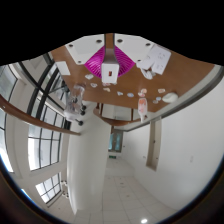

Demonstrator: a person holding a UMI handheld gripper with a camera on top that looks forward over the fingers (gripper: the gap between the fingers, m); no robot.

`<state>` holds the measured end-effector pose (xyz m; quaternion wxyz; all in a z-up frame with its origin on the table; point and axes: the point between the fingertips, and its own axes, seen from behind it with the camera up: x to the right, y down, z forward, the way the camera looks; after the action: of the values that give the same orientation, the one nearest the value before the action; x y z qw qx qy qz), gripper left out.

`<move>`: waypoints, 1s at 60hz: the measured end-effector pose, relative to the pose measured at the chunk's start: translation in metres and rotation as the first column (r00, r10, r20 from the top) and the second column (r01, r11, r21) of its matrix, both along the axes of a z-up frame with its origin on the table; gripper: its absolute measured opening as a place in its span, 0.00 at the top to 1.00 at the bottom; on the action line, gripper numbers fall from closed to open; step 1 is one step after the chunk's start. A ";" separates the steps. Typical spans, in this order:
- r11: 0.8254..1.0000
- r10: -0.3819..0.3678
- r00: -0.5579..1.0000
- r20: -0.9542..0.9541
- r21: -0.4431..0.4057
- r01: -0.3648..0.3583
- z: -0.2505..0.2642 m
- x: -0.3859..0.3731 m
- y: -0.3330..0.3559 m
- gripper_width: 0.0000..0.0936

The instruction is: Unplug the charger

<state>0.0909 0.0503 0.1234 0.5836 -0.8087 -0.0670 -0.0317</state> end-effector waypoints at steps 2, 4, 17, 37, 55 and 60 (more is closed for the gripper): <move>0.999 -0.008 1.000 0.026 -0.039 0.009 -0.029 -0.007 -0.002 0.90; 0.995 -0.002 0.999 0.040 -0.096 0.006 -0.045 0.006 -0.005 0.89; 0.971 0.020 1.000 0.014 -0.239 -0.016 -0.114 0.009 -0.015 0.81; 0.974 -0.019 1.000 -0.012 -0.225 0.016 -0.102 0.029 -0.018 0.09; 0.992 0.022 0.999 -0.040 -0.123 -0.027 -0.052 0.017 -0.107 0.09; 0.996 0.025 0.999 -0.031 -0.084 -0.028 -0.037 0.011 -0.133 0.09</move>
<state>0.1018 -0.0832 0.0863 0.5501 -0.8321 -0.0702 -0.0090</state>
